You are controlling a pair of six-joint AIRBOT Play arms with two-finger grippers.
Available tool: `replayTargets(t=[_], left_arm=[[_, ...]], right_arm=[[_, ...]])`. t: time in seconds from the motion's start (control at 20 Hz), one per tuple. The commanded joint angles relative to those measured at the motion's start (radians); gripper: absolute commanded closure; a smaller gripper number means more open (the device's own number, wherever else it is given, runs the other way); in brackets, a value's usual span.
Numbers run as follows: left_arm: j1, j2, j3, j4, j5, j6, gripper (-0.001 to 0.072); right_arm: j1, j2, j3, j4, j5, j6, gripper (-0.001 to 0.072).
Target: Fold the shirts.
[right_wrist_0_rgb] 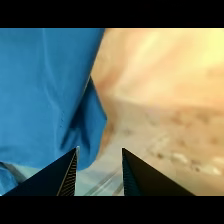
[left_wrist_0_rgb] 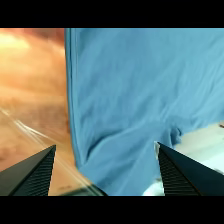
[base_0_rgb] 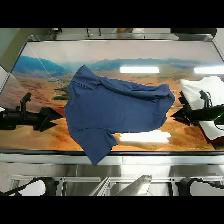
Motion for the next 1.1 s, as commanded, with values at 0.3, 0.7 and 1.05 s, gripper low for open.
replayTargets(t=[0.3, 0.7, 1.05], left_arm=[[0.001, 0.013, -0.107, -0.062, 0.037, 0.061, 0.0024], [-0.005, 0.013, -0.107, -0.060, 0.044, 0.063, 0.0024], [-0.130, 0.013, -0.107, -0.052, 0.090, 0.062, 0.0024]], right_arm=[[0.126, -0.080, -0.016, 0.104, -0.147, 0.003, 0.0405], [0.085, 0.051, -0.013, -0.057, -0.072, 0.160, 0.0699], [0.090, 0.450, -0.113, -0.291, -0.029, 0.428, 0.0698]])
